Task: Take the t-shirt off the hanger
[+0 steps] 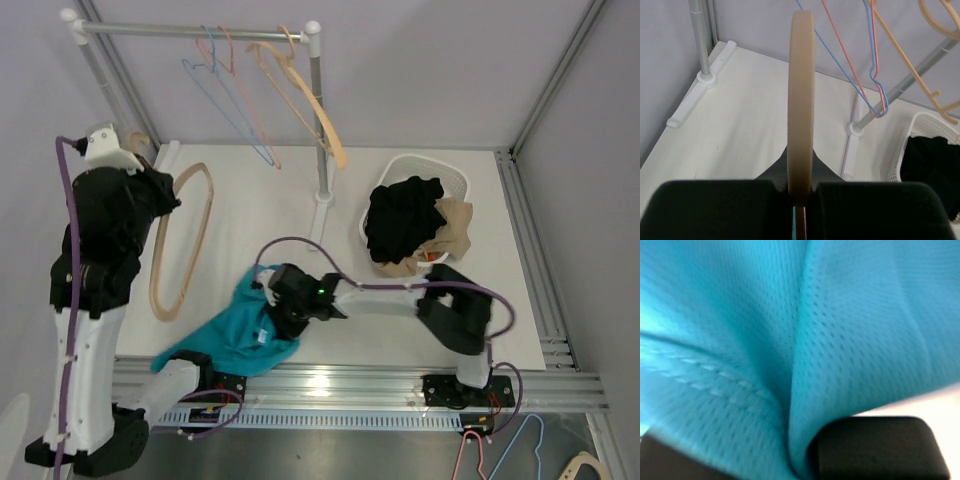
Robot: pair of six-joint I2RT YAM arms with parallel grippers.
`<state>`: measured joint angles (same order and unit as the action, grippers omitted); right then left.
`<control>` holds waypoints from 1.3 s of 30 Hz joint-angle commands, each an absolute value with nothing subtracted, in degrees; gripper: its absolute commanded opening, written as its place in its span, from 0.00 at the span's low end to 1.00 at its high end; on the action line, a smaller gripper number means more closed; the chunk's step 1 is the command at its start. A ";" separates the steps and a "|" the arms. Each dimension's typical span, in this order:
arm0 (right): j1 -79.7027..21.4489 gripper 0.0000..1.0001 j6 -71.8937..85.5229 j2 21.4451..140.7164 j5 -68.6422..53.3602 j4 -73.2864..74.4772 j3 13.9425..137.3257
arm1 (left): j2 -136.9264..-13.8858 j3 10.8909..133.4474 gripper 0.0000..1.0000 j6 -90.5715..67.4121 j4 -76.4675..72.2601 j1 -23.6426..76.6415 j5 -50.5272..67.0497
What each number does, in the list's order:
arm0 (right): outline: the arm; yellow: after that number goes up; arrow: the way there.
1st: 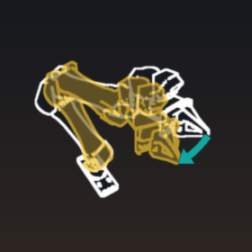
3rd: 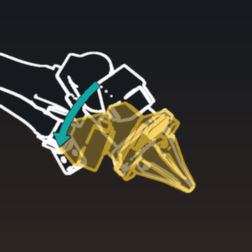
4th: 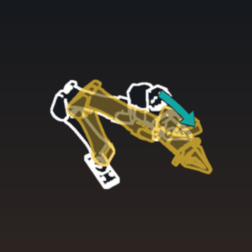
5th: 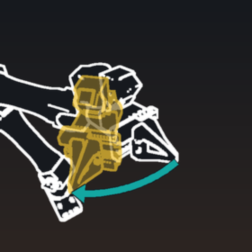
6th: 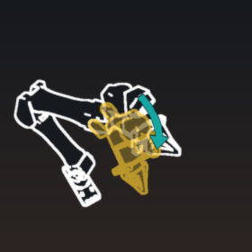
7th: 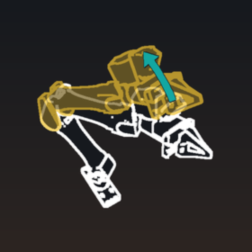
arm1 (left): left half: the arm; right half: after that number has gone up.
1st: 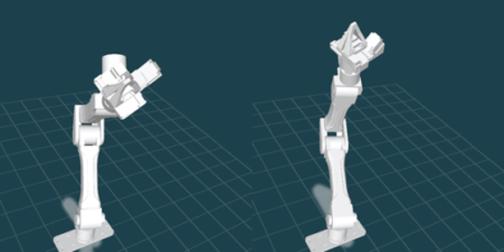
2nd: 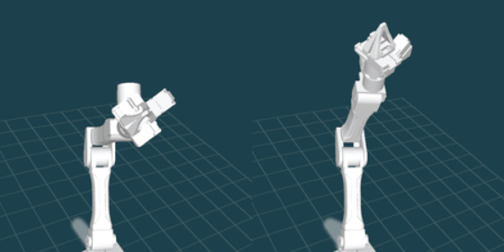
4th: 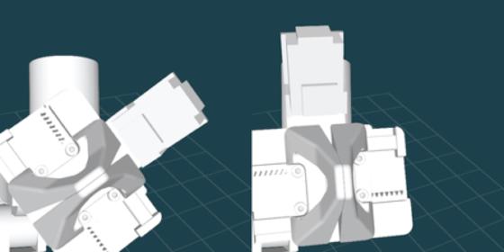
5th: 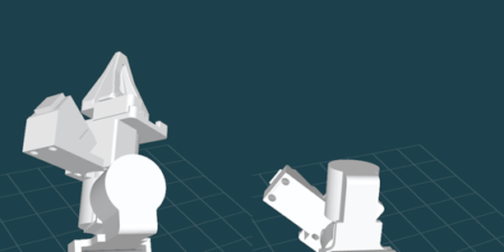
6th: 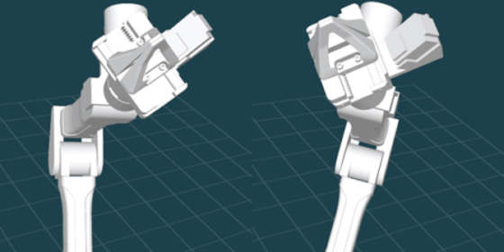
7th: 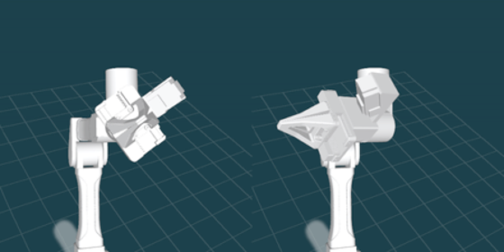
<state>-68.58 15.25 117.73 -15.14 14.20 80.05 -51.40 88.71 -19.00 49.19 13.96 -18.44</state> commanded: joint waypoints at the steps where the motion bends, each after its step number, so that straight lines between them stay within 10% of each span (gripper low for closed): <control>1: -66.71 0.00 18.63 96.64 -9.43 15.10 69.36 | -56.58 91.93 0.01 -20.12 40.70 4.77 -5.86; 10: -57.76 0.00 14.51 70.58 21.07 45.16 93.55 | -66.88 97.46 0.01 -18.99 33.66 0.18 -9.31; 20: -37.90 0.00 12.57 72.15 20.76 46.93 110.64 | -74.97 103.98 0.01 -20.83 33.05 -6.85 -4.83; 39: -10.38 0.00 31.28 94.54 -13.07 24.18 69.70 | -82.53 102.12 0.01 -13.89 11.52 -8.79 4.12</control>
